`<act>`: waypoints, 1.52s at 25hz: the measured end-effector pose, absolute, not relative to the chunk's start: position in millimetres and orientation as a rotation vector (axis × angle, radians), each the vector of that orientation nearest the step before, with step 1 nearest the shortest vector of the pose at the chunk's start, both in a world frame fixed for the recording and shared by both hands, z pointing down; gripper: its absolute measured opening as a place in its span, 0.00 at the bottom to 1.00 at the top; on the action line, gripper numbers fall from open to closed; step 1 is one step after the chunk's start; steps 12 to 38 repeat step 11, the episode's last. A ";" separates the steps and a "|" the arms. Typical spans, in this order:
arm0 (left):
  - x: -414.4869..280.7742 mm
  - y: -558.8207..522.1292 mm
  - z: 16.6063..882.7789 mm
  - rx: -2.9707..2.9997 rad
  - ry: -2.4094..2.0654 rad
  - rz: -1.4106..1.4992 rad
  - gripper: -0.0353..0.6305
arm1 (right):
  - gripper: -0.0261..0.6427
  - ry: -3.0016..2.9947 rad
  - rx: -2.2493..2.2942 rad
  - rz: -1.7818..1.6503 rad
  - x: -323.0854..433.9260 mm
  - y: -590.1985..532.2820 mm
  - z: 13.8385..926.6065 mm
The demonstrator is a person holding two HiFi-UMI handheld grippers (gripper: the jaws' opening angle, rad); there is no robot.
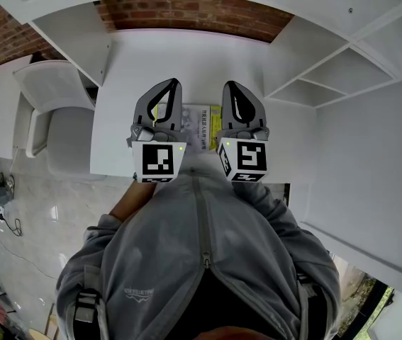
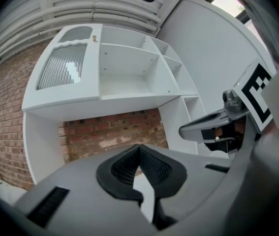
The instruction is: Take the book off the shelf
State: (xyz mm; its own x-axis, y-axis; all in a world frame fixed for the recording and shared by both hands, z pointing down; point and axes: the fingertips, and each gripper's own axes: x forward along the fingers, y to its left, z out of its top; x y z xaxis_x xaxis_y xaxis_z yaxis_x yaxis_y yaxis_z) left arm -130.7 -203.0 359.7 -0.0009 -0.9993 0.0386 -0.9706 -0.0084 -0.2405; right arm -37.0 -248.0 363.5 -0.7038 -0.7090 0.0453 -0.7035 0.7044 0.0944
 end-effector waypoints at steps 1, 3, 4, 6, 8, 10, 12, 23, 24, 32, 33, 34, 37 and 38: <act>-129.6 -203.6 361.2 -2.126 2.105 -0.290 0.06 | 0.08 -2.828 1.175 -0.100 -36.4 -247.9 364.9; -129.6 -204.0 366.0 -2.149 2.115 -0.279 0.06 | 0.08 -2.827 1.178 -0.087 -35.3 -246.8 367.7; -130.1 -203.9 368.2 -2.151 2.120 -0.283 0.06 | 0.08 -2.826 1.178 -0.082 -34.9 -246.2 369.1; -130.5 -204.4 371.1 -2.153 2.125 -0.290 0.06 | 0.08 -2.825 1.177 -0.071 -34.1 -245.8 371.6; -130.4 -205.2 372.9 -2.163 2.130 -0.281 0.06 | 0.08 -2.825 1.179 -0.061 -33.2 -246.0 373.8; -130.3 -205.4 373.9 -2.170 2.135 -0.272 0.06 | 0.08 -2.825 1.180 -0.056 -32.5 -245.8 375.5; -130.2 -205.4 374.4 -2.173 2.136 -0.269 0.06 | 0.08 -2.825 1.181 -0.054 -32.1 -245.6 376.3; -130.2 -205.4 374.4 -2.173 2.136 -0.269 0.06 | 0.08 -2.825 1.181 -0.054 -32.1 -245.6 376.3; -130.2 -205.4 374.4 -2.173 2.136 -0.269 0.06 | 0.08 -2.825 1.181 -0.054 -32.1 -245.6 376.3; -130.2 -205.4 374.4 -2.173 2.136 -0.269 0.06 | 0.08 -2.825 1.181 -0.054 -32.1 -245.6 376.3; -130.2 -205.4 374.4 -2.173 2.136 -0.269 0.06 | 0.08 -2.825 1.181 -0.054 -32.1 -245.6 376.3; -130.2 -205.4 374.4 -2.173 2.136 -0.269 0.06 | 0.08 -2.825 1.181 -0.054 -32.1 -245.6 376.3; -130.2 -205.4 374.4 -2.173 2.136 -0.269 0.06 | 0.08 -2.825 1.181 -0.054 -32.1 -245.6 376.3; -130.2 -205.4 374.4 -2.173 2.136 -0.269 0.06 | 0.08 -2.825 1.181 -0.054 -32.1 -245.6 376.3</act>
